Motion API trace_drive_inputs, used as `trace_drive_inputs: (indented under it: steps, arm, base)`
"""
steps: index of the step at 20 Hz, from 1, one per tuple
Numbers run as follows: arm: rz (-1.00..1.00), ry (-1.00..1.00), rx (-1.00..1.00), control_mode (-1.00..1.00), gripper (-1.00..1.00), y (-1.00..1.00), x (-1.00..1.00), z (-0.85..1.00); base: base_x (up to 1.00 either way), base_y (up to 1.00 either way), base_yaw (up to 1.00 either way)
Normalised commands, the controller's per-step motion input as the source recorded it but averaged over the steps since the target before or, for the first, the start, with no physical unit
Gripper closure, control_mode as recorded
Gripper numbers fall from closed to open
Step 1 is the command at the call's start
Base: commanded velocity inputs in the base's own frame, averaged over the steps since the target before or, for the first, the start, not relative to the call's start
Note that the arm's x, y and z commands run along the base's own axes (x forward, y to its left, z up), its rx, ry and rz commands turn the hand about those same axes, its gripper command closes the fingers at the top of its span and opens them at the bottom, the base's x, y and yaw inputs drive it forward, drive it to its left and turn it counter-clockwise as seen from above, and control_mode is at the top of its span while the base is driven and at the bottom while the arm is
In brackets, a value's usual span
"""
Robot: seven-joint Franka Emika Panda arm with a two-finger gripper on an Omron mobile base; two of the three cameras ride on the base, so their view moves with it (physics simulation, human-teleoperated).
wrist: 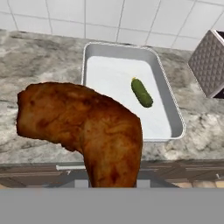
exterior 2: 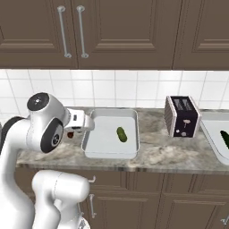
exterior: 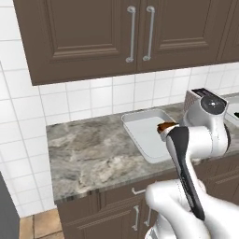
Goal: Place one cucumber and one chicken drumstick in each tupperware on the nearby counter, to pack two identical lunches.
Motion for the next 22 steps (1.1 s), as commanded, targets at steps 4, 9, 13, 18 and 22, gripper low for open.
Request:
trace_drive_inputs:
  steps: [4, 9, 13, 18, 22]
  arm:
    - [-0.26, 0.07, 0.00, -1.00, 1.00, -0.15, 0.26, -0.11]
    - [-0.23, 0.08, 0.06, -1.00, 1.00, -0.01, 0.14, -0.02]
    - [-0.03, 0.08, 0.07, -1.00, 1.00, -0.01, 0.00, -0.13]
    - [0.00, 0.06, 0.06, -1.00, 1.00, 0.00, 0.02, -0.23]
    - [0.00, 0.00, 0.01, -1.00, 1.00, 0.00, 0.10, -0.31]
  base:
    - [0.00, 0.00, 0.00]
    - [0.00, 0.00, 0.00]
    - [0.00, 0.00, 0.00]
    - [0.00, 0.00, 0.00]
    - [0.00, 0.00, 0.00]
